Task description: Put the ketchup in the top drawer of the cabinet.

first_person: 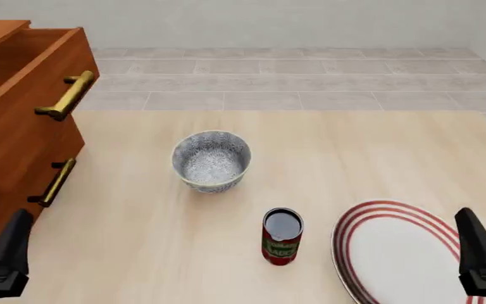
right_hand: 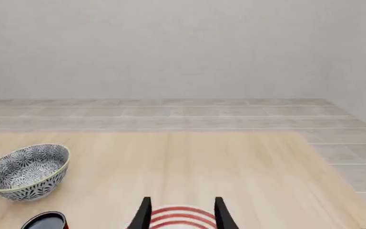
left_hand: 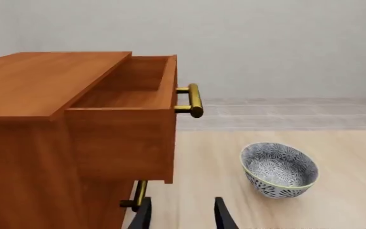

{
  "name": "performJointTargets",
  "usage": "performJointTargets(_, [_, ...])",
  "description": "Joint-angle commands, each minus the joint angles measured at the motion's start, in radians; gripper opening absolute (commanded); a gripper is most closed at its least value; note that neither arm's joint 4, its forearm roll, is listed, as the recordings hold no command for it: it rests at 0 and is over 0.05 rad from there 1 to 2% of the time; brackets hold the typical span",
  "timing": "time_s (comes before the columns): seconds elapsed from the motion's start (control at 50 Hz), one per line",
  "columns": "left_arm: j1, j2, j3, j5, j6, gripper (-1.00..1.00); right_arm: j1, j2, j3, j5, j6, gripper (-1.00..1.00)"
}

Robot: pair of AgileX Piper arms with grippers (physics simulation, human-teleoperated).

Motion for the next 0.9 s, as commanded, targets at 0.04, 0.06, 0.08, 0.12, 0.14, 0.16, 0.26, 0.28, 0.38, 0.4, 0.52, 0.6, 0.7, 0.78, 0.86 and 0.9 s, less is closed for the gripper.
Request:
performJointTargets(0.04, [-0.031, 0.000, 0.000, -0.005, 0.033, 1.00, -0.031, 0.023, 0.001, -0.005, -0.012, 1.00])
performJointTargets(0.06, [-0.032, 0.000, 0.000, -0.004, 0.032, 1.00, -0.030, 0.016, 0.002, -0.006, 0.002, 1.00])
performJointTargets(0.08, [-0.032, 0.000, 0.000, -0.004, 0.032, 1.00, -0.030, 0.015, 0.002, -0.006, 0.002, 1.00])
performJointTargets(0.12, [-0.028, 0.000, -0.001, -0.011, 0.036, 1.00, -0.036, 0.005, -0.002, 0.001, 0.014, 1.00])
performJointTargets(0.14, [-0.028, 0.000, -0.002, -0.009, 0.033, 1.00, -0.030, 0.004, 0.001, -0.002, 0.009, 1.00])
performJointTargets(0.16, [-0.028, 0.000, -0.002, -0.007, 0.030, 1.00, -0.024, 0.003, -0.002, 0.001, 0.002, 1.00])
performJointTargets(0.26, [-0.033, 0.000, 0.000, -0.004, 0.037, 1.00, -0.016, 0.006, 0.002, -0.002, -0.002, 1.00])
performJointTargets(0.28, [-0.038, 0.000, 0.000, -0.003, 0.039, 1.00, -0.017, 0.005, -0.001, 0.000, -0.003, 1.00])
performJointTargets(0.38, [-0.033, 0.023, -0.002, 0.013, -0.045, 1.00, -0.016, 0.002, -0.002, -0.001, -0.006, 1.00])
performJointTargets(0.4, [-0.044, 0.001, -0.007, 0.027, -0.007, 1.00, -0.017, 0.003, -0.001, 0.000, -0.007, 1.00])
performJointTargets(0.52, [-0.149, -0.001, -0.098, 0.085, 0.092, 1.00, -0.018, 0.003, 0.001, -0.001, -0.007, 1.00])
performJointTargets(0.6, [-0.176, -0.001, -0.119, 0.102, 0.193, 1.00, -0.014, 0.002, -0.001, 0.001, -0.009, 1.00])
performJointTargets(0.7, [-0.261, -0.001, -0.173, 0.195, 0.178, 1.00, -0.016, 0.003, 0.001, 0.001, -0.013, 1.00])
performJointTargets(0.78, [-0.347, -0.001, -0.190, 0.265, 0.171, 1.00, -0.017, 0.004, 0.001, 0.002, -0.013, 1.00])
performJointTargets(0.86, [-0.439, 0.072, -0.194, 0.255, 0.163, 1.00, -0.018, 0.007, 0.002, 0.002, -0.018, 1.00])
performJointTargets(0.9, [-0.461, 0.116, -0.202, 0.221, 0.156, 1.00, -0.018, 0.006, 0.001, 0.004, -0.016, 1.00])
